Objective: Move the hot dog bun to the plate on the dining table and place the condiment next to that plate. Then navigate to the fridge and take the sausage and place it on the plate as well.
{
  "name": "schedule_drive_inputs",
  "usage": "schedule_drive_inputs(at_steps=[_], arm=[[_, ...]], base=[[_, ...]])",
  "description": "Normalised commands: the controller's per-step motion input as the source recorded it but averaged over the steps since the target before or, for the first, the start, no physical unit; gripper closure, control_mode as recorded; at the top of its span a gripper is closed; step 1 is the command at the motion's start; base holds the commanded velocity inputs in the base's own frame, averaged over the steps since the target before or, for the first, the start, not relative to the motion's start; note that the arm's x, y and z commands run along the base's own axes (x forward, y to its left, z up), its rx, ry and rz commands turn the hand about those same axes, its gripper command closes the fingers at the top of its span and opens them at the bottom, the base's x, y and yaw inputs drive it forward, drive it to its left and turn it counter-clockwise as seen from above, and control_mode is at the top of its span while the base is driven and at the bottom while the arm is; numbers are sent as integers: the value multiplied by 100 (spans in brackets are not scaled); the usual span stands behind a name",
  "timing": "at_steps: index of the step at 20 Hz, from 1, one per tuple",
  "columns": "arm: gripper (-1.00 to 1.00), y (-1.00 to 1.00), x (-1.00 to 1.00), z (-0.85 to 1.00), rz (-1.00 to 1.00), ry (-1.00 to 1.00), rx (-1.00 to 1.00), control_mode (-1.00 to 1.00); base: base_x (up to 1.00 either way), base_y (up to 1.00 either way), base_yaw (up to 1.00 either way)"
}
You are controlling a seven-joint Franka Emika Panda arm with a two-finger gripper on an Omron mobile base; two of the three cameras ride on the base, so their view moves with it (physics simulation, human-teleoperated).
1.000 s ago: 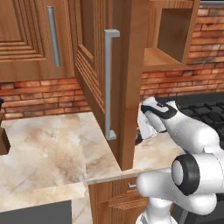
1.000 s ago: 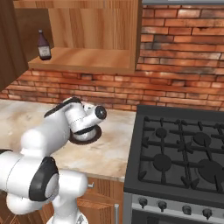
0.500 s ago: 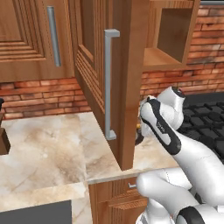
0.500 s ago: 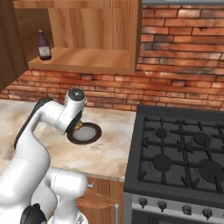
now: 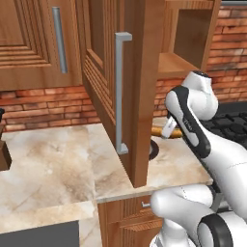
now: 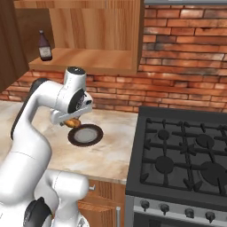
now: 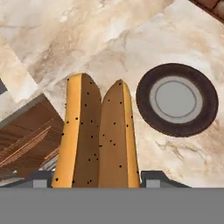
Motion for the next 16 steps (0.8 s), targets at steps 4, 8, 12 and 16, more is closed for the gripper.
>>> schedule_drive_inputs(at_steps=[4,8,12,16], arm=[[100,-30,-73,-6,-46,9,9,-100],[100,-44,-92,-24,-43,0,8,-100],[100,-22,-77,-27,-39,0,4,-100],[100,0,-14,-6,-9,0,0,100]], base=[[0,0,0],[0,0,0],[0,0,0],[-61,-16,-26]])
